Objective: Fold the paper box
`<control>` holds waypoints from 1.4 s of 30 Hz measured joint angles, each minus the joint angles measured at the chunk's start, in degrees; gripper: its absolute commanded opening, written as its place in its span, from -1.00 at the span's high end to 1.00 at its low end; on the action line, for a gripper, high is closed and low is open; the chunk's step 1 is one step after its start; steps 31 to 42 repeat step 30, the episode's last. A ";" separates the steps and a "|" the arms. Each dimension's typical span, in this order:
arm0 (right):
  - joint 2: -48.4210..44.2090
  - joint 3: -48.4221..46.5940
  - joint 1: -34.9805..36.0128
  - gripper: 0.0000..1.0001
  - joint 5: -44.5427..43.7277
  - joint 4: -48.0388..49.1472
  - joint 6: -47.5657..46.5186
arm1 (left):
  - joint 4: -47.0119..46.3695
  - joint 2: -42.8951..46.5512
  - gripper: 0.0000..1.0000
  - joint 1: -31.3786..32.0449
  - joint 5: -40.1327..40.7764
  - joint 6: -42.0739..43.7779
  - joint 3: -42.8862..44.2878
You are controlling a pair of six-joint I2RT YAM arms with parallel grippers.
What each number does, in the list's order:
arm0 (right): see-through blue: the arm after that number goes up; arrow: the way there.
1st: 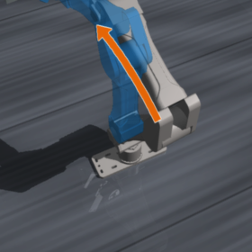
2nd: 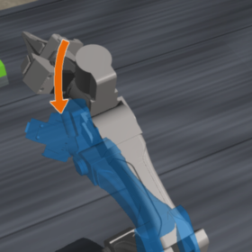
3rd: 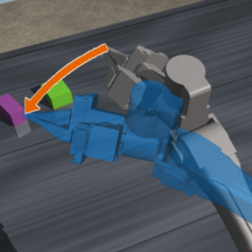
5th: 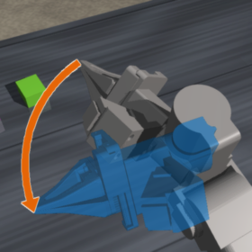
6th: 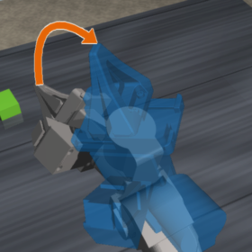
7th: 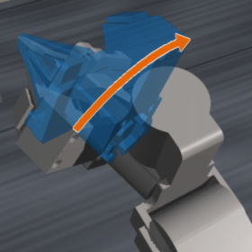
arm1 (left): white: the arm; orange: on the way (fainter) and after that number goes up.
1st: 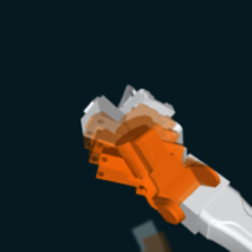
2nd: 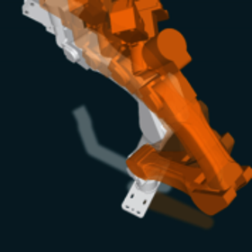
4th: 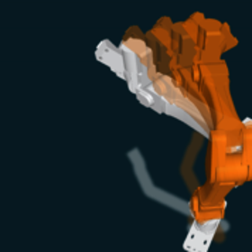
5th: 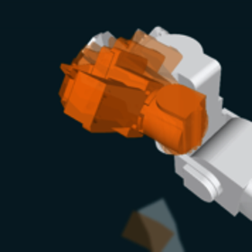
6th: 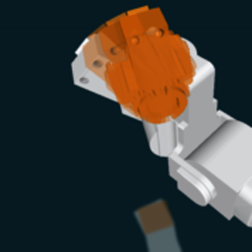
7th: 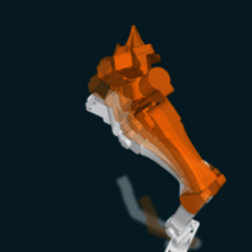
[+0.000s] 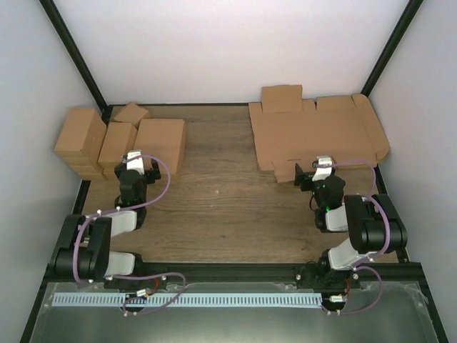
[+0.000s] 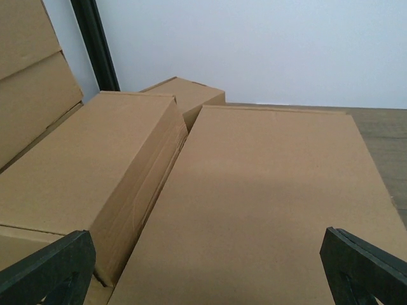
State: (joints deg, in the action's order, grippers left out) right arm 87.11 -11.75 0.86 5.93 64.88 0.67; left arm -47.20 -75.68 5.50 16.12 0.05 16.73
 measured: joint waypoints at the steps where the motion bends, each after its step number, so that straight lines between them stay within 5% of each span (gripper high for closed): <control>1: 0.57 -0.13 -0.02 -0.98 0.50 0.13 0.02 | -0.94 -0.96 -1.00 -0.35 -0.39 0.17 0.00; 14: 0.70 -1.53 -0.04 -1.00 1.36 1.79 0.42 | -10.67 -12.61 -1.00 -4.98 -8.61 1.33 0.13; 42: 0.70 -1.57 -0.04 -0.99 1.36 2.05 0.42 | -13.22 -12.70 -1.00 -4.98 -9.16 1.31 0.13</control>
